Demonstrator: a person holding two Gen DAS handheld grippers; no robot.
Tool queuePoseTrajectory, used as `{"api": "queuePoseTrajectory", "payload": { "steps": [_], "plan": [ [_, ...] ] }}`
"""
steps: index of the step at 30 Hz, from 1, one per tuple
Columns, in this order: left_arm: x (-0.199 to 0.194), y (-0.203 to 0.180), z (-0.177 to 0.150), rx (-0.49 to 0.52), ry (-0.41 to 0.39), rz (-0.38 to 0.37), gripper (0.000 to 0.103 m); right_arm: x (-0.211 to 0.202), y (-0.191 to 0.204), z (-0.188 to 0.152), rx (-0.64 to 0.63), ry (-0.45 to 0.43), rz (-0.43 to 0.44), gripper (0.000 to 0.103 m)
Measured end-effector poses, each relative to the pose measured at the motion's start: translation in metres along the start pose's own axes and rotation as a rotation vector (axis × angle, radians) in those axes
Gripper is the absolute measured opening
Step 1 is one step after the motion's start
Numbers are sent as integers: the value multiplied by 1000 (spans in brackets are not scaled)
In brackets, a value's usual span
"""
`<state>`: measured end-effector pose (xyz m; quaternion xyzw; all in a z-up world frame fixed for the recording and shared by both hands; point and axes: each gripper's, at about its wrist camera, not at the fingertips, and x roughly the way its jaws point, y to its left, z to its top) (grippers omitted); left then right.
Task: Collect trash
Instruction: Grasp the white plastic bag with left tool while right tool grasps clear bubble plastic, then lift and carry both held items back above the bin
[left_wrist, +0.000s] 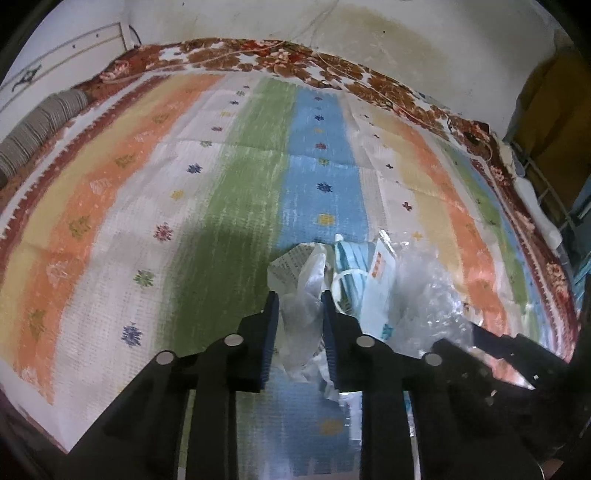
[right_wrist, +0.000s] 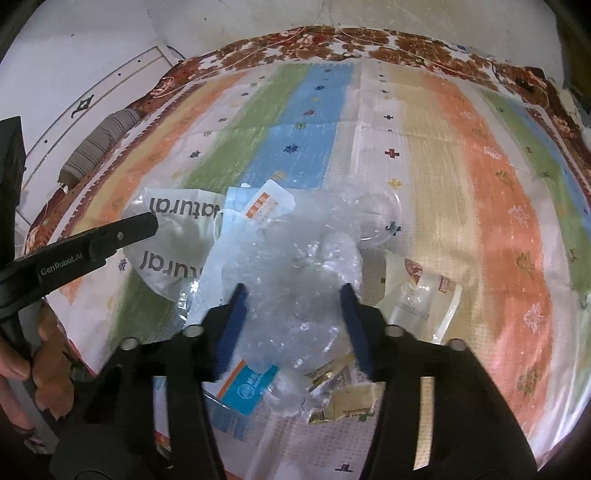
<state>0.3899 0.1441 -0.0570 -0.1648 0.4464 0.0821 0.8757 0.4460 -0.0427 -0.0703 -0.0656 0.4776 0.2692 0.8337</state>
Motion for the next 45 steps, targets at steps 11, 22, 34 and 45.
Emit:
{"api": "queuePoseTrajectory", "payload": {
  "steps": [11,22,34,45],
  "plan": [
    [-42,0,12,22,-91,107,15,-31,7,5,-30,-80,21,24],
    [-76,19,9,-32,-120,84,15,-67,21,-2,-56,-131,54,23],
    [-136,13,-17,-84,-119,-14,15,-126,30,-37,-71,-201,49,23],
    [-173,-5,-58,-64,-139,-99,15,-161,24,-78,-40,-227,81,23]
  ]
}}
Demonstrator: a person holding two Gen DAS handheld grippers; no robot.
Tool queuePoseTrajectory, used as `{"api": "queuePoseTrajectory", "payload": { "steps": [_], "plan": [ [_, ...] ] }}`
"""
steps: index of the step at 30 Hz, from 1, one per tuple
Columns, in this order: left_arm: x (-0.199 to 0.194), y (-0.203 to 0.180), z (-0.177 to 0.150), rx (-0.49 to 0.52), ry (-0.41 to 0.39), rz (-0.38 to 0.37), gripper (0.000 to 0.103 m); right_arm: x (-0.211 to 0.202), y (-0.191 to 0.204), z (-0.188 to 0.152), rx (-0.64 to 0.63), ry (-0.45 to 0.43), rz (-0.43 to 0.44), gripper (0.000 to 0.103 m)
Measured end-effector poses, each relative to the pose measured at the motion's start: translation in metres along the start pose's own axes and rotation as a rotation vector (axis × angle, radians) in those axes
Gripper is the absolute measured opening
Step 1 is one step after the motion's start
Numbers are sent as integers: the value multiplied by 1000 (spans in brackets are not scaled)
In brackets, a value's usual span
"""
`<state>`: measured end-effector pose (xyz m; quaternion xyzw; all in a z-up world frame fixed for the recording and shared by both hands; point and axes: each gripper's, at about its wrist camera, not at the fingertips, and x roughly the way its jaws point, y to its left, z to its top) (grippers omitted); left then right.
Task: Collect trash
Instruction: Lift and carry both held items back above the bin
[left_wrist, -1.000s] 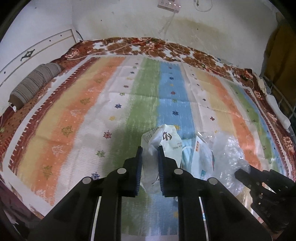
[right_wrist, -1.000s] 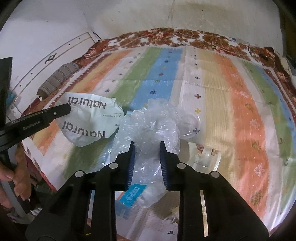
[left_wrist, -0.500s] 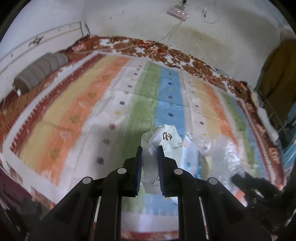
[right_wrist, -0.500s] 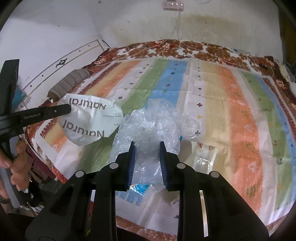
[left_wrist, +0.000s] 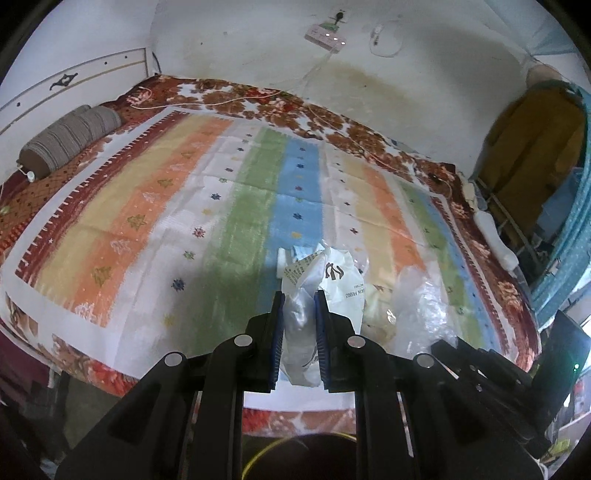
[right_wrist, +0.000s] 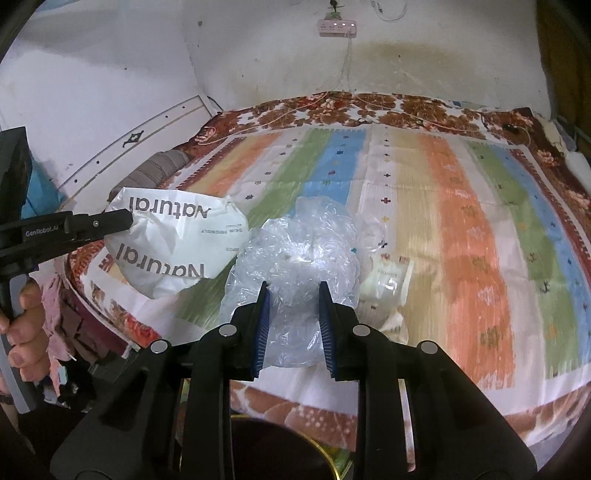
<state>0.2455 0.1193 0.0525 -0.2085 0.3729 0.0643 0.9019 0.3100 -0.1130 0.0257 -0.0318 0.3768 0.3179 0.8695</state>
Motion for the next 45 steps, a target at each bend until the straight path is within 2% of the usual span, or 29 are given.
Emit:
{"api": "queuePoseTrajectory", "payload": {
  "steps": [9,20,32,45],
  "plan": [
    [-24,-4,-33,9,-18,-14,15,-29,14,-27,-32,-34,-7,23],
    [-43,0,-58,-20,-30,-35,15,-49,23,-60,-38,-21,17,23],
    [-53,2,-100,-26,0,-20,15,-60,34,-100,-45,31,33,23],
    [-49,-7,-141,2,72,25,16,-60,30,-145,-7,140,33,23]
  ]
}}
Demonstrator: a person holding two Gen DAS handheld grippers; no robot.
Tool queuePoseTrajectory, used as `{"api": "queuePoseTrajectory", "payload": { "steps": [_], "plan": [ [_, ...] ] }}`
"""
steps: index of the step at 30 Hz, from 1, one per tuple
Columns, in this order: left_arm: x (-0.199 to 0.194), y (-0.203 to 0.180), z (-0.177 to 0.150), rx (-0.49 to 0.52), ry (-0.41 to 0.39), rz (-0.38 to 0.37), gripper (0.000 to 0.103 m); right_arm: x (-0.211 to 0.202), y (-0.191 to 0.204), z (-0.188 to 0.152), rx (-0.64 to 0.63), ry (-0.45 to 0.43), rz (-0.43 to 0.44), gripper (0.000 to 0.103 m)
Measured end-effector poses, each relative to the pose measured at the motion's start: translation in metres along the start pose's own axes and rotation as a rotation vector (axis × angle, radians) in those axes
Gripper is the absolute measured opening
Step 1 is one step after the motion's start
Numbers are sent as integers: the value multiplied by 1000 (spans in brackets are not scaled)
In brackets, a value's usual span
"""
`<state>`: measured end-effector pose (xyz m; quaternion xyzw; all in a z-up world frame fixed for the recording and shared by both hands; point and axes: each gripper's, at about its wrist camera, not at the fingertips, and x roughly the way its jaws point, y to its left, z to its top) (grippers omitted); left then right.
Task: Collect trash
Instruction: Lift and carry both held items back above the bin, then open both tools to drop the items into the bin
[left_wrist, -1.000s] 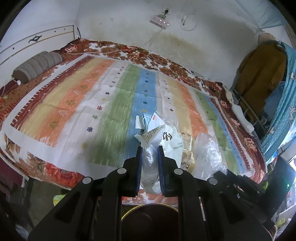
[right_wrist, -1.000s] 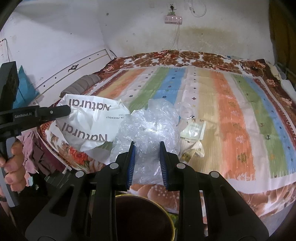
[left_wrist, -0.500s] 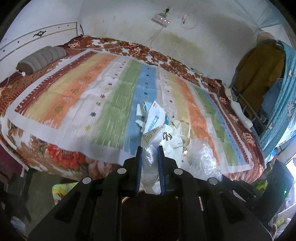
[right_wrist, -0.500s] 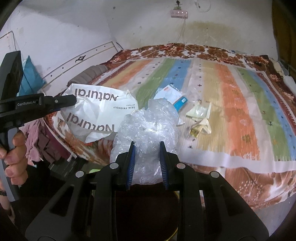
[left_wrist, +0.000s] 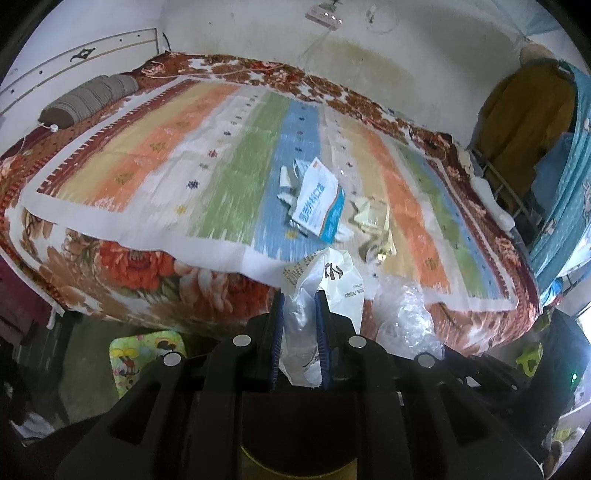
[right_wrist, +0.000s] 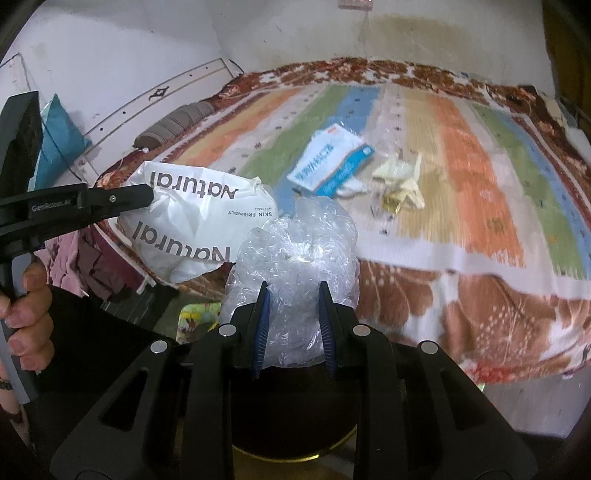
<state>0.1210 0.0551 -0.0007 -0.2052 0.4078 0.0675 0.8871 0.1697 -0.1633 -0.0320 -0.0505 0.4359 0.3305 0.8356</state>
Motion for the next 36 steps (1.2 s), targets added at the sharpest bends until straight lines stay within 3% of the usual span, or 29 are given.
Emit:
{"api": "queuePoseTrajectory", "payload": {
  "steps": [16,17,19,24,36],
  "plan": [
    [24,-9,-37,8,127,49,17,14,3,-37,24,110,-25,27],
    [26,-9,-38,6,138,62,19,17,3,-38,26,126,-26,29],
    [34,-9,-39,7,186,54,44,21,4,-40,29,156,-16,40],
    [33,-11,-40,17,177,54,51,24,4,-41,32,163,-21,51],
    [31,-7,-27,7,152,36,66,26,-3,-35,65,160,-17,56]
  ]
}}
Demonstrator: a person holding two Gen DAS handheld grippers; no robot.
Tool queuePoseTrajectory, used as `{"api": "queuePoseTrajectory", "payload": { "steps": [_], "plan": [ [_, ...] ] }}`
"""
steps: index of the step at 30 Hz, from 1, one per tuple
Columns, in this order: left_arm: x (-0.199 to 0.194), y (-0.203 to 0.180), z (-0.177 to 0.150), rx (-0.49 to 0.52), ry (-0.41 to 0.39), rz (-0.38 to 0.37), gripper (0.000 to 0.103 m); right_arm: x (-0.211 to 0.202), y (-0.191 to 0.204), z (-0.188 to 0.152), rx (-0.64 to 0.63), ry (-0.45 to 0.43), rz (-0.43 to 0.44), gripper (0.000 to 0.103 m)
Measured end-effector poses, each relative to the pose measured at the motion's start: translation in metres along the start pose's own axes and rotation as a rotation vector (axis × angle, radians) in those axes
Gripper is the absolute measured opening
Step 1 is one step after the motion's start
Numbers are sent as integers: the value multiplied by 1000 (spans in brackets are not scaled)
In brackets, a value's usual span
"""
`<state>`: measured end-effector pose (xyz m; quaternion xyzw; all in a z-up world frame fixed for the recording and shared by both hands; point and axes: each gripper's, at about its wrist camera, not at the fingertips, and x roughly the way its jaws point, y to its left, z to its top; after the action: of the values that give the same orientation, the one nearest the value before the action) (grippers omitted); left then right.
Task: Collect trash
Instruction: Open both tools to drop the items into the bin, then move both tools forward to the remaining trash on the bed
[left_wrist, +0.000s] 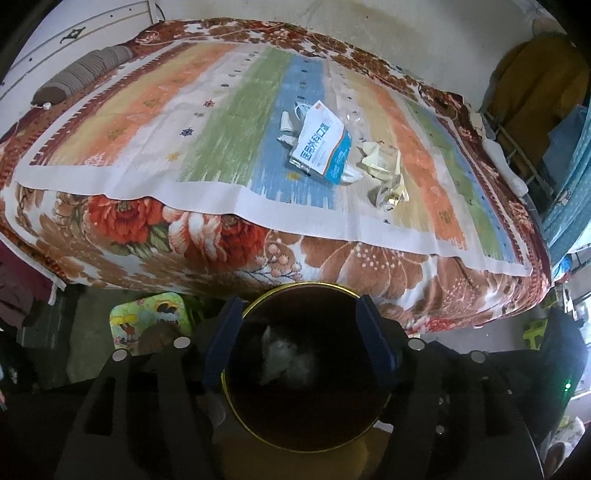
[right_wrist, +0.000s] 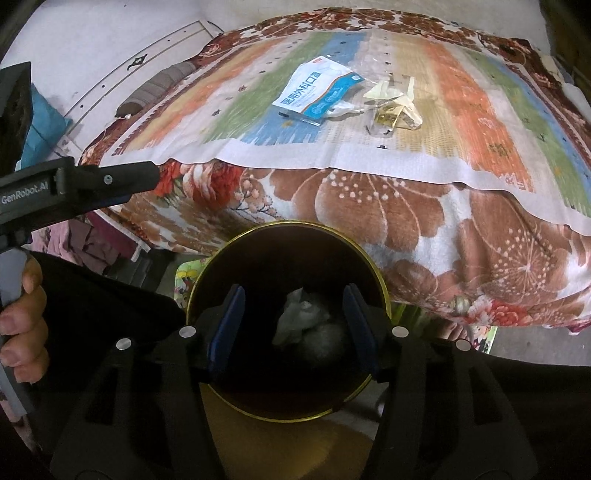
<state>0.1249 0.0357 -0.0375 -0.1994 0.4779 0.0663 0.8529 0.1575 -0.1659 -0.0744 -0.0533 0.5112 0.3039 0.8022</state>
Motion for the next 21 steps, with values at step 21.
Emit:
{"api": "queuePoseTrajectory", "payload": {
  "steps": [21],
  "plan": [
    [12,-1,56,36,-41,47,97,-5,-20,54,-1,-51,-34,94]
  ]
}}
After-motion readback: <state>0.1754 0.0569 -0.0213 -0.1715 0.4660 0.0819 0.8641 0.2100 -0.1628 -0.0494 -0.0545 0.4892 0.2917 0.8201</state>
